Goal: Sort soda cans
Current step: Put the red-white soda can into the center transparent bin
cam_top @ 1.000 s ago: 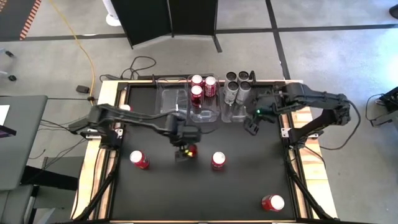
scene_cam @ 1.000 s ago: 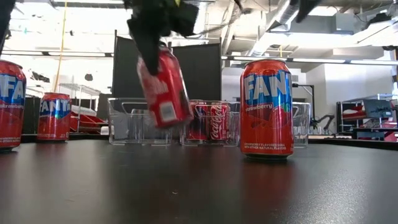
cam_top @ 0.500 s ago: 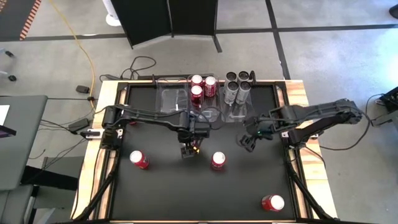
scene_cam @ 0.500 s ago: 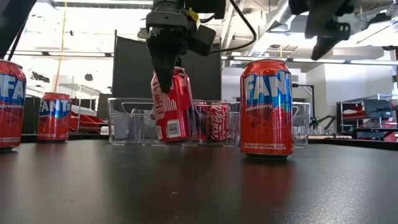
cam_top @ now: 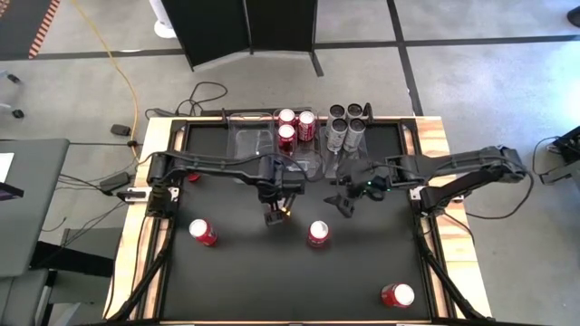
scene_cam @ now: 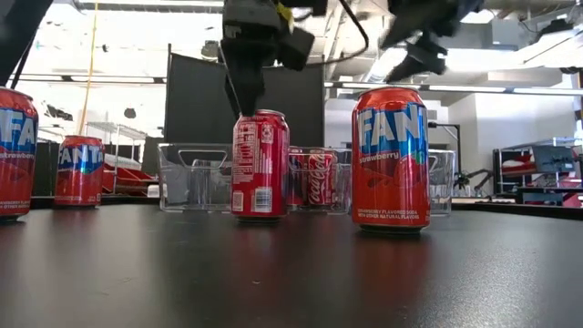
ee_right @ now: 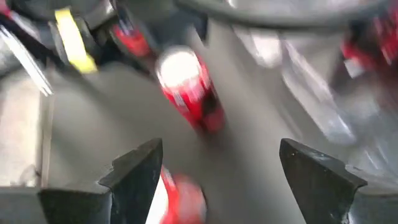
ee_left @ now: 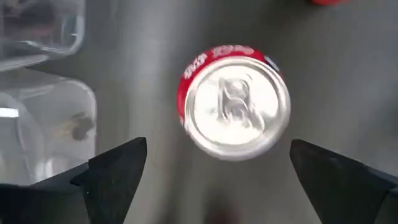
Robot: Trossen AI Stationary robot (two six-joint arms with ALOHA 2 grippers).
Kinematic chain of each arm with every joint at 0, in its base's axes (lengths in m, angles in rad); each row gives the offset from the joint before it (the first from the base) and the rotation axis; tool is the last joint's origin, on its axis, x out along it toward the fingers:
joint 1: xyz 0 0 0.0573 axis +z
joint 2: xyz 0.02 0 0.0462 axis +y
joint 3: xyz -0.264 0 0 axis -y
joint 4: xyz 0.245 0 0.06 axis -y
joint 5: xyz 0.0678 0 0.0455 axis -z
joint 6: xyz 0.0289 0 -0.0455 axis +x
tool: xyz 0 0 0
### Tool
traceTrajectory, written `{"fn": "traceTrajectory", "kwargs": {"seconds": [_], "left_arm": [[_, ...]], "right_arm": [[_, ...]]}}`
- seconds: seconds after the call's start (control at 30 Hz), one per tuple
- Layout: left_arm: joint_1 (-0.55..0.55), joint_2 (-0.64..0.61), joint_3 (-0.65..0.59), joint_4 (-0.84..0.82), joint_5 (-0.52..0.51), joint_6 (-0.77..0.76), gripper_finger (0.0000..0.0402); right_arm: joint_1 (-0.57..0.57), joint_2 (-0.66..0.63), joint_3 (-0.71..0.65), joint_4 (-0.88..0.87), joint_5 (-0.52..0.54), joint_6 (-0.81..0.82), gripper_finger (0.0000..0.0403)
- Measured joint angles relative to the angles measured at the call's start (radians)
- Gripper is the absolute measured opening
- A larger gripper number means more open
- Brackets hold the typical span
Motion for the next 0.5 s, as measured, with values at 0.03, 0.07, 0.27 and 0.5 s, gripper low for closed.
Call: {"fn": "traceTrajectory", "kwargs": {"seconds": [0.03,0.07,0.27,0.5], "left_arm": [[-0.001,-0.013,0.011,-0.008,0.003,0.006,0.0393],[-0.004,-0.03,0.017,-0.013,0.004,0.01,0.0393],[-0.013,-0.123,0.004,-0.042,-0.057,-0.003,0.0393],[-0.02,-0.153,-0.055,-0.068,-0.104,-0.036,0.0391]], "right_arm": [[-0.001,0.013,-0.004,0.036,-0.01,-0.014,0.0338],[-0.003,0.032,-0.004,0.072,-0.023,-0.037,0.0339],[-0.007,0.189,-0.004,0.309,-0.075,-0.241,0.0346],[-0.012,0.379,0.06,0.404,-0.076,-0.328,0.0358]]}}
